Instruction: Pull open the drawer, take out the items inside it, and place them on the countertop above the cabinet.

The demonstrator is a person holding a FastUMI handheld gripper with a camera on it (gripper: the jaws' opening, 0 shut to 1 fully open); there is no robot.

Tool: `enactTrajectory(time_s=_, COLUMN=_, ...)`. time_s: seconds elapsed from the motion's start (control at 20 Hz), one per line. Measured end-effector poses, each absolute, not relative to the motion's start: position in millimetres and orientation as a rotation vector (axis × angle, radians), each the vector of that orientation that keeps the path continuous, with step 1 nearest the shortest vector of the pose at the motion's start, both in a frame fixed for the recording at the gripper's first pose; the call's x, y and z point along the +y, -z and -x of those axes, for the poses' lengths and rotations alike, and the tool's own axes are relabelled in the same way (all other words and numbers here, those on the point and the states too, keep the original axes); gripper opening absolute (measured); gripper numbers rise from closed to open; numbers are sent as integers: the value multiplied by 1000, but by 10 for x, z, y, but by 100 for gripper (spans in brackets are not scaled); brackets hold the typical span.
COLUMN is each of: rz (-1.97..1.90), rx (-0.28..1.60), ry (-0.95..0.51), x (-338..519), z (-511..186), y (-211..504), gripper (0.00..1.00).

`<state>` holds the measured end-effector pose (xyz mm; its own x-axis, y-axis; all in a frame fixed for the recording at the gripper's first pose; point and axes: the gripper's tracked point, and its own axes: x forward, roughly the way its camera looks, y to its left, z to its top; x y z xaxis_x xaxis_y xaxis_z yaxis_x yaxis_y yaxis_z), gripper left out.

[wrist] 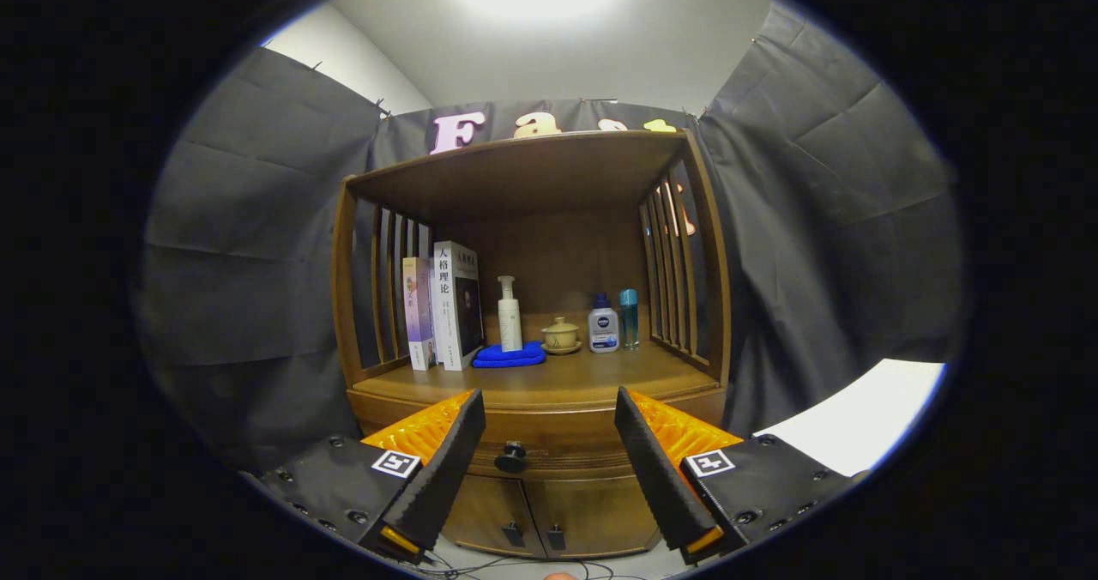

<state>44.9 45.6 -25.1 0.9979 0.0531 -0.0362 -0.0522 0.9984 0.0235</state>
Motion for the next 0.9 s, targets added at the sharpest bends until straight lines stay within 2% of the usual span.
enactTrajectory(time_s=0.55, rz=-39, rx=127, ry=-137, x=921, z=-1148, y=923, gripper=97)
enactTrajectory(time_s=0.9, rz=-54, rx=208, ry=-131, x=1035, z=-1430, y=1488, gripper=97)
